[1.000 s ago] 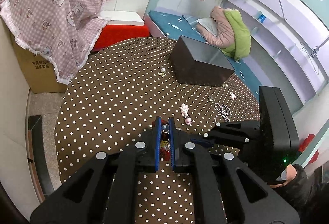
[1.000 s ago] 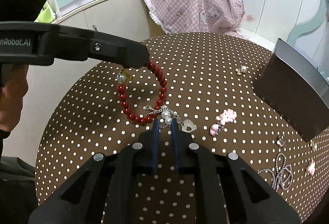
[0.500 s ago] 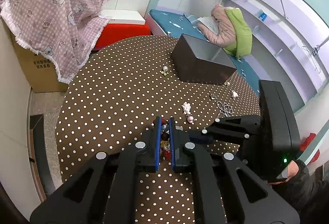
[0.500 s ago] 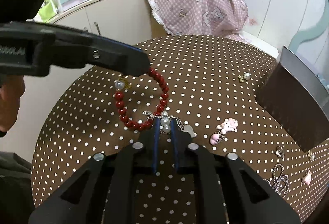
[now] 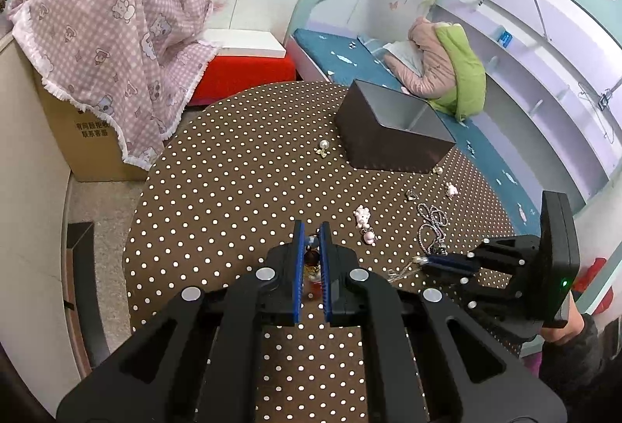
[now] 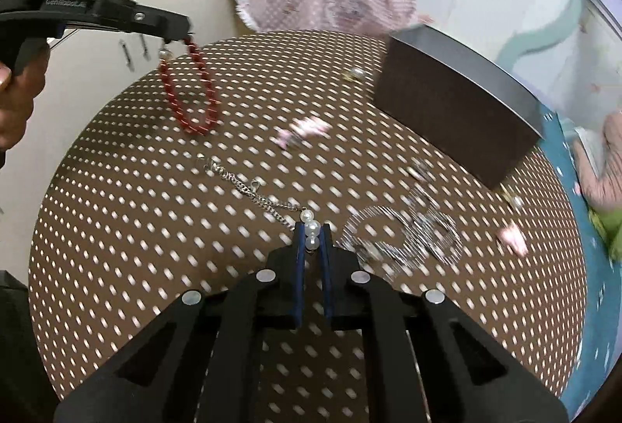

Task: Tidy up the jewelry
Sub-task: 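Carry the pearl earring and red bracelet over the box with both tools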

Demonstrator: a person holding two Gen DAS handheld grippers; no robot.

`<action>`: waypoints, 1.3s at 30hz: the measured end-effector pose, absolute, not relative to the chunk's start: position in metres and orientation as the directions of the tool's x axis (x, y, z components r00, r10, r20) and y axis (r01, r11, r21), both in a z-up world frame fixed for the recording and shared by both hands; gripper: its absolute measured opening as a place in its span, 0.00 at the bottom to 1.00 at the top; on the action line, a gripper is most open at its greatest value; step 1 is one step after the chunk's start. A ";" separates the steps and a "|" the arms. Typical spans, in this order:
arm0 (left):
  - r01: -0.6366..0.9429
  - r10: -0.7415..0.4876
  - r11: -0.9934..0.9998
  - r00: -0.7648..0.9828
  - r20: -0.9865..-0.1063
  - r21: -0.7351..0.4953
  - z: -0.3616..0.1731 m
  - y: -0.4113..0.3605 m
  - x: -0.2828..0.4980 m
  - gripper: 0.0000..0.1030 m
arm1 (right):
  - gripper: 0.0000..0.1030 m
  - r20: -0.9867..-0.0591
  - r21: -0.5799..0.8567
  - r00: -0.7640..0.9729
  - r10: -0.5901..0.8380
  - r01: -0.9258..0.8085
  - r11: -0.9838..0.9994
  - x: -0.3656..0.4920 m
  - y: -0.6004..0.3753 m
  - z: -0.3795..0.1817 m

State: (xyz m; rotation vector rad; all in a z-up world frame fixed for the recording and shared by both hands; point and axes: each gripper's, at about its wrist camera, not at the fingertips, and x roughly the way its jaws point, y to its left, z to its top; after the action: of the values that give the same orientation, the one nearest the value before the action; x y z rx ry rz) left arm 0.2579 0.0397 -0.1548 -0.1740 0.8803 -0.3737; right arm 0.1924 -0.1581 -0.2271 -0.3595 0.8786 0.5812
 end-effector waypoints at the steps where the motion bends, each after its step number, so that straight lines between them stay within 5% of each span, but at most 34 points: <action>1: 0.248 -0.388 0.922 0.578 -0.718 -0.298 -0.154 0.038 0.258 0.07 | 0.06 -0.802 -0.064 0.505 0.319 -0.602 0.796 0.191 -0.162 -0.227; 11: 0.325 -0.420 0.905 0.587 -0.692 -0.274 -0.130 0.007 0.254 0.07 | 0.06 -0.711 0.021 0.560 0.425 -0.588 0.809 0.180 -0.189 -0.181; 26: 0.462 -0.477 0.866 0.643 -0.599 -0.193 -0.041 -0.048 0.314 0.07 | 0.06 -0.544 -0.070 0.724 0.425 -0.544 0.836 0.235 -0.199 -0.064; 39: 0.494 -0.497 0.845 0.581 -0.644 -0.207 -0.046 -0.094 0.387 0.07 | 0.06 -0.589 -0.057 0.713 0.381 -0.506 0.861 0.309 -0.215 -0.063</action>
State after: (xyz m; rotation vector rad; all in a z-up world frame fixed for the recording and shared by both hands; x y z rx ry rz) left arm 0.3873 -0.0938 -0.0458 -0.0052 0.7544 -0.5791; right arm 0.3090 -0.2151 -0.0630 -0.2211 0.6001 0.4957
